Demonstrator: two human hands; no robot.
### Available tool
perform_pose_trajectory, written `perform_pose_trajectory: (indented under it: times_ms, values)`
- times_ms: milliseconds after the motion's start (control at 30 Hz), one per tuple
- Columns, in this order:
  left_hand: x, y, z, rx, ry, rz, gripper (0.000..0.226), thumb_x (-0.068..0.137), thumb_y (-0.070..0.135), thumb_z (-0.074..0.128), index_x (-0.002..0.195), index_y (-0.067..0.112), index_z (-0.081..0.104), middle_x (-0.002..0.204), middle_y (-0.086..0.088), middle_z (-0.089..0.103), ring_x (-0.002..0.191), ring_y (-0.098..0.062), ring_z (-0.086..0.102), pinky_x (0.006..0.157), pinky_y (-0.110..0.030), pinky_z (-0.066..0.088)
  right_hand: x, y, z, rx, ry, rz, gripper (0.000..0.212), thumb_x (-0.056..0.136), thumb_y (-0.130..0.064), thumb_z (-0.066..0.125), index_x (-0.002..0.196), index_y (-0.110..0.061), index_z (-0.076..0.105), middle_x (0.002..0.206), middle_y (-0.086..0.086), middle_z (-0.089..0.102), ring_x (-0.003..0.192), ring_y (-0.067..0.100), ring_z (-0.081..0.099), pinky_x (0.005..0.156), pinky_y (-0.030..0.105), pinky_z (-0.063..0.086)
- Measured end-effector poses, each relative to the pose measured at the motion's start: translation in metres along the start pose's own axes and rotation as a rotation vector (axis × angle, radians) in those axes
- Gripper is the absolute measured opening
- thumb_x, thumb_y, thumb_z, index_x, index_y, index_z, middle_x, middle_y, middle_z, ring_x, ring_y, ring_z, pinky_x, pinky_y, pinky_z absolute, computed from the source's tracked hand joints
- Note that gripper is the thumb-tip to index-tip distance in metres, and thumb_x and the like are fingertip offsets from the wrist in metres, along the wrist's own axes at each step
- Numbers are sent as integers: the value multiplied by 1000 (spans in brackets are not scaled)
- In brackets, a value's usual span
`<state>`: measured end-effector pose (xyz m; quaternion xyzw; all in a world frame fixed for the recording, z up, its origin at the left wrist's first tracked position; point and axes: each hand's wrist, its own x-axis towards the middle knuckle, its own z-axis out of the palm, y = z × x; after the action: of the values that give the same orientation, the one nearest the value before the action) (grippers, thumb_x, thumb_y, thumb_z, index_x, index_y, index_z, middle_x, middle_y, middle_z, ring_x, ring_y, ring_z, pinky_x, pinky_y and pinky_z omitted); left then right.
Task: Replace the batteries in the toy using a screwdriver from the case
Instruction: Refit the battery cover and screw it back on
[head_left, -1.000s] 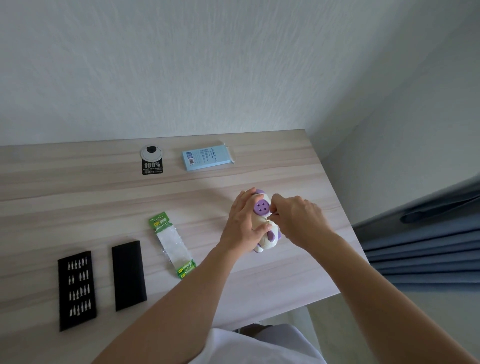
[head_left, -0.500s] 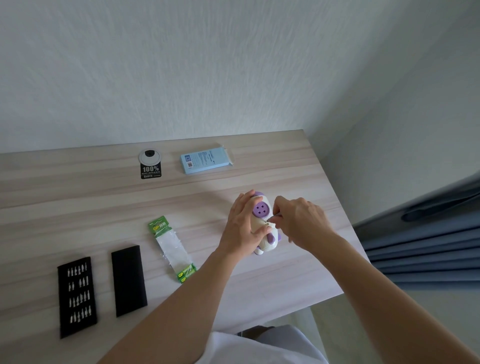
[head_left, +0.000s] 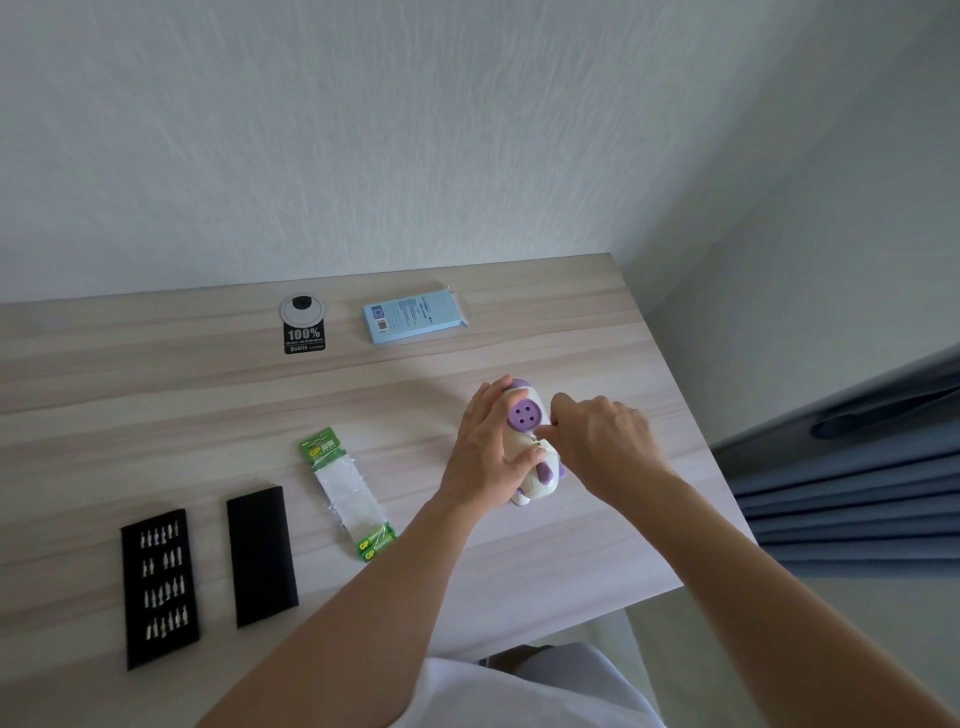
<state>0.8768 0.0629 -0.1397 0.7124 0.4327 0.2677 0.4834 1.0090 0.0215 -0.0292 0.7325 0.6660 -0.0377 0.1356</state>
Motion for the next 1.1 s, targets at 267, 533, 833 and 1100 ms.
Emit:
perform_pose_trajectory:
  times_ms: [267, 533, 833, 1100]
  values:
    - [1, -4, 0, -3, 16, 17, 68, 79, 26, 76, 140, 32, 46, 150, 31, 23, 147, -3, 13, 97, -55, 52, -7, 3, -3, 214, 3, 4, 15, 99, -38, 48, 102, -23, 49, 83, -3, 62, 75, 31, 60, 67, 35, 49]
    - [1, -2, 1, -7, 10, 17, 66, 80, 26, 71, 141, 28, 46, 157, 16, 26, 150, -11, 14, 113, -47, 37, -18, -6, 8, 161, 106, 34, 23, 89, -19, 58, 84, -22, 36, 68, -5, 46, 56, 31, 42, 53, 30, 30]
    - [1, 1, 0, -12, 10, -3, 65, 79, 25, 73, 138, 31, 47, 153, 23, 26, 148, -8, 14, 101, -54, 49, -8, -9, 4, 137, 63, 189, 44, 102, -51, 42, 79, -14, 44, 60, 0, 38, 64, 30, 47, 59, 30, 36]
    - [-1, -2, -2, -5, 9, 6, 72, 77, 29, 78, 141, 31, 45, 152, 27, 25, 147, -2, 13, 102, -53, 49, -12, 3, 1, 459, 36, 101, 12, 94, -34, 59, 98, -23, 56, 94, -8, 69, 86, 27, 63, 72, 38, 52]
